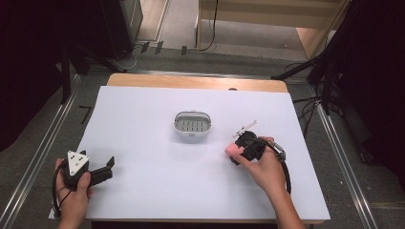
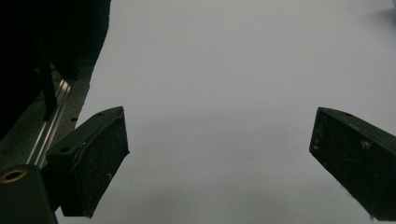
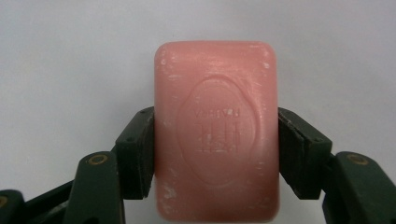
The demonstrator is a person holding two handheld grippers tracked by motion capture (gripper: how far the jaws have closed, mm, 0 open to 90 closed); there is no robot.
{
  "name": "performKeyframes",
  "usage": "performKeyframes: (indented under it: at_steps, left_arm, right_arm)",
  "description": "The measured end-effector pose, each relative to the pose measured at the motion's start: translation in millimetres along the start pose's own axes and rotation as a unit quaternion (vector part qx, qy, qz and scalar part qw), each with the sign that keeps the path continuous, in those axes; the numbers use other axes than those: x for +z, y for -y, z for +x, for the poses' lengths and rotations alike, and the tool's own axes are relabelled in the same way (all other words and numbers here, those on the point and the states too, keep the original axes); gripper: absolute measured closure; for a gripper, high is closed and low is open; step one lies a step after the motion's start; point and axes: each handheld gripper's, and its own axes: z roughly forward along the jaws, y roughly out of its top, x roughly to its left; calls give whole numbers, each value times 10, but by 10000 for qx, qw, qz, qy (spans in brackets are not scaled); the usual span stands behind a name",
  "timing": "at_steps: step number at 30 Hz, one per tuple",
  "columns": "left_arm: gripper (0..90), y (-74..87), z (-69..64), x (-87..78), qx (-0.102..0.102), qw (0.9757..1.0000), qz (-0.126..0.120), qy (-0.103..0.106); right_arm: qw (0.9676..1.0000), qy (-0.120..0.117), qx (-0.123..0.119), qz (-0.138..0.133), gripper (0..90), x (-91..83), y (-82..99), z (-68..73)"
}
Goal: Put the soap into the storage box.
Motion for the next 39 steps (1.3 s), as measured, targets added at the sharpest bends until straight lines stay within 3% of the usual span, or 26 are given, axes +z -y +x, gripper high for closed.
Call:
performKeyframes:
  at_steps: [2, 8, 17, 22, 29, 31, 39]
  left_arm:
    - [49, 1, 0, 0, -1, 10000, -7, 2]
    - [49, 0, 2, 0, -5, 10000, 0, 6]
    - [50, 1, 4, 2, -42, 10000, -6, 9]
    - [52, 1, 4, 2, -47, 10000, -5, 8]
    - [52, 2, 5, 0, -51, 10000, -13, -11]
    - [52, 2, 5, 0, -56, 10000, -17, -11]
    - [53, 2, 5, -1, -57, 10000, -20, -10]
  right_arm:
    - [10000, -47, -39, -40, 379, -3, -9, -4]
    - [9988, -176, -456, -106, 379, -35, -128, 2]
    - [9961, -321, -810, -131, 379, -82, -276, 27]
    - [9928, -286, -1155, -163, 379, -97, -386, 53]
    - [9897, -300, -1383, -213, 380, -117, -477, 84]
    - [9873, -328, -1532, -278, 380, -122, -505, 87]
    - [9846, -556, -1625, -324, 380, -111, -603, 74]
